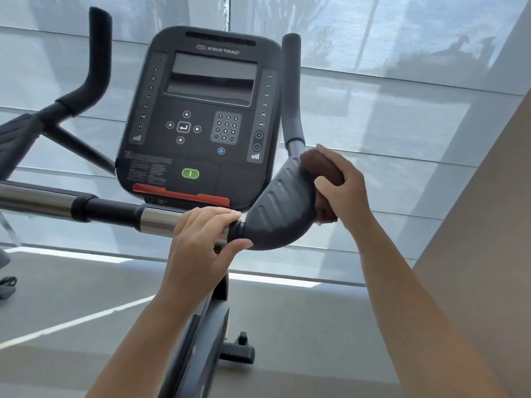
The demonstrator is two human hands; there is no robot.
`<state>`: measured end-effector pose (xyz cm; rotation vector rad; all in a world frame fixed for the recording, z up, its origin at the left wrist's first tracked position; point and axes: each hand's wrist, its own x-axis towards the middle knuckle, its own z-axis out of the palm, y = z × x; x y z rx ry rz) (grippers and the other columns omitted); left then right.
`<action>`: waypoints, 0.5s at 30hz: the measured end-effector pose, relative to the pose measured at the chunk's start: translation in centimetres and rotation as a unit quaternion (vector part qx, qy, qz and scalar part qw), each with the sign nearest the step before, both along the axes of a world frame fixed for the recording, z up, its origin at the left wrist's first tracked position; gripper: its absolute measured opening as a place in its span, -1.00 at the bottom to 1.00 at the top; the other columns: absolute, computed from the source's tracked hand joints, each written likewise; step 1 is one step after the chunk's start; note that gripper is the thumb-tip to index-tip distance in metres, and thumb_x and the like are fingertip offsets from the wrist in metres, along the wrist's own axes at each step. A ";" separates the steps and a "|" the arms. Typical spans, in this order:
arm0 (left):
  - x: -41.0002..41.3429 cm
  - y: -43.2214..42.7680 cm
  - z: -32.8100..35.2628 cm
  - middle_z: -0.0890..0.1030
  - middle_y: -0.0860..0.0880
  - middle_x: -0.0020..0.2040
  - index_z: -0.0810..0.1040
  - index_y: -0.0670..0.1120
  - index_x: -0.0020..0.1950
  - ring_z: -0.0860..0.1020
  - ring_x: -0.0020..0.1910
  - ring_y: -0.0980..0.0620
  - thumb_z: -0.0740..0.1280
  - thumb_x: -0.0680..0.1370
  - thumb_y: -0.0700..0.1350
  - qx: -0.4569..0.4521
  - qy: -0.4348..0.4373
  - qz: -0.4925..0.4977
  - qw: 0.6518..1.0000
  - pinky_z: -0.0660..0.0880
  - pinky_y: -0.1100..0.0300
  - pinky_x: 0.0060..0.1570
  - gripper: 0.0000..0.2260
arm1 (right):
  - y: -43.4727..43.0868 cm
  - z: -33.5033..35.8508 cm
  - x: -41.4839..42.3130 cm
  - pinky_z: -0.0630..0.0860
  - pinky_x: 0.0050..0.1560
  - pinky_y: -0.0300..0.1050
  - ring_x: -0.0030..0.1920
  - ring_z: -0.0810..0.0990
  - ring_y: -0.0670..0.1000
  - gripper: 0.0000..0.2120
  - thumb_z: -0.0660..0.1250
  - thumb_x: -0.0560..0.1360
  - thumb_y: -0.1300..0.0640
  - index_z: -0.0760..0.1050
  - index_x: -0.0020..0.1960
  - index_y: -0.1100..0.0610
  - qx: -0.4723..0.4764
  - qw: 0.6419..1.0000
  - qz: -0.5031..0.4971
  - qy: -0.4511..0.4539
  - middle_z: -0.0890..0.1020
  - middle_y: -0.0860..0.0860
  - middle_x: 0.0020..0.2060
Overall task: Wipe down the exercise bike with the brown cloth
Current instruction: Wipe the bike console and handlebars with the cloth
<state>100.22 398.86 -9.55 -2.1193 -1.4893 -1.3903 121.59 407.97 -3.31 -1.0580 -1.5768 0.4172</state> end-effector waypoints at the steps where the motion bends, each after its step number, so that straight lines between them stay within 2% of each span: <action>1: 0.1 0.0 0.0 0.64 -0.10 -0.06 0.60 -0.22 -0.01 0.56 -0.01 -0.10 0.28 0.42 0.11 0.003 -0.001 0.001 1.000 0.36 0.10 0.12 -0.59 | 0.1 -0.3 -0.1 0.52 0.06 -0.21 0.08 0.52 -0.06 -0.49 0.22 0.37 0.39 0.48 0.21 -0.03 -0.018 0.999 0.027 0.035 0.57 -0.06 0.10; 3: 0.2 0.1 0.1 0.64 -0.11 -0.07 0.60 -0.23 -0.03 0.56 -0.03 -0.10 0.25 0.44 0.16 0.010 -0.004 0.006 1.000 0.38 0.08 0.09 -0.55 | -0.8 -1.3 -0.1 0.52 0.09 -0.12 0.04 0.54 -0.10 -0.49 0.22 0.34 0.35 0.49 0.17 -0.12 -0.034 0.995 0.046 0.078 0.59 -0.13 0.04; 6: 0.3 0.3 0.3 0.64 -0.12 -0.08 0.60 -0.23 -0.06 0.56 -0.03 -0.10 0.16 0.47 0.25 0.009 -0.006 0.013 1.000 0.39 0.03 0.07 -0.45 | -3.1 -3.4 -0.1 0.49 -0.05 -0.38 0.05 0.51 -0.24 -0.46 0.22 0.28 0.23 0.47 0.11 -0.30 -0.014 0.995 0.049 0.088 0.53 -0.05 0.13; 7: 0.4 0.3 0.3 0.64 -0.11 -0.08 0.60 -0.23 -0.05 0.56 -0.03 -0.09 0.15 0.47 0.26 0.008 -0.004 0.014 1.000 0.39 0.03 0.07 -0.45 | -3.9 -4.0 -0.3 0.50 -0.11 -0.41 0.04 0.49 -0.27 -0.45 0.22 0.28 0.21 0.46 0.11 -0.33 -0.005 0.995 0.046 0.085 0.50 -0.05 0.13; 8: 0.4 0.3 0.3 0.64 -0.11 -0.07 0.60 -0.23 -0.05 0.55 -0.03 -0.09 0.15 0.47 0.26 0.006 -0.001 0.017 1.000 0.39 0.02 0.07 -0.45 | -4.5 -4.4 -0.5 0.50 -0.09 -0.40 0.03 0.48 -0.28 -0.45 0.23 0.29 0.20 0.44 0.12 -0.34 0.005 0.996 0.040 0.077 0.47 -0.06 0.12; 9: 0.4 0.2 0.3 0.64 -0.12 -0.07 0.59 -0.23 -0.04 0.55 -0.03 -0.10 0.15 0.47 0.25 0.006 0.003 0.019 1.000 0.39 0.03 0.07 -0.45 | -5.0 -4.7 -0.7 0.50 -0.02 -0.37 0.04 0.47 -0.27 -0.45 0.23 0.29 0.20 0.43 0.14 -0.34 0.014 0.997 0.037 0.067 0.45 -0.08 0.11; 11: 0.4 0.2 0.2 0.63 -0.12 -0.06 0.59 -0.24 -0.03 0.54 -0.03 -0.09 0.16 0.47 0.25 0.008 0.005 0.018 1.000 0.38 0.05 0.08 -0.45 | -5.3 -4.7 -0.4 0.55 0.04 -0.18 0.05 0.48 -0.19 -0.46 0.24 0.30 0.20 0.44 0.16 -0.30 0.022 0.998 0.041 0.047 0.42 -0.09 0.09; 13: 0.3 0.1 0.2 0.63 -0.12 -0.05 0.59 -0.24 -0.02 0.53 -0.02 -0.08 0.16 0.47 0.25 0.007 0.006 0.018 1.000 0.37 0.06 0.09 -0.45 | -4.4 -3.8 0.4 0.60 -0.08 -0.05 0.06 0.50 -0.11 -0.48 0.27 0.32 0.22 0.47 0.18 -0.23 0.025 0.998 0.039 0.033 0.42 -0.08 0.09; 15: 0.3 0.1 0.3 0.63 -0.12 -0.04 0.59 -0.24 -0.02 0.54 -0.01 -0.08 0.17 0.47 0.25 0.003 0.009 0.022 1.000 0.38 0.04 0.10 -0.44 | -2.4 -2.4 1.0 0.62 -0.24 -0.13 0.03 0.52 -0.09 -0.49 0.29 0.37 0.27 0.48 0.21 -0.17 0.044 0.998 0.018 0.048 0.42 -0.04 0.10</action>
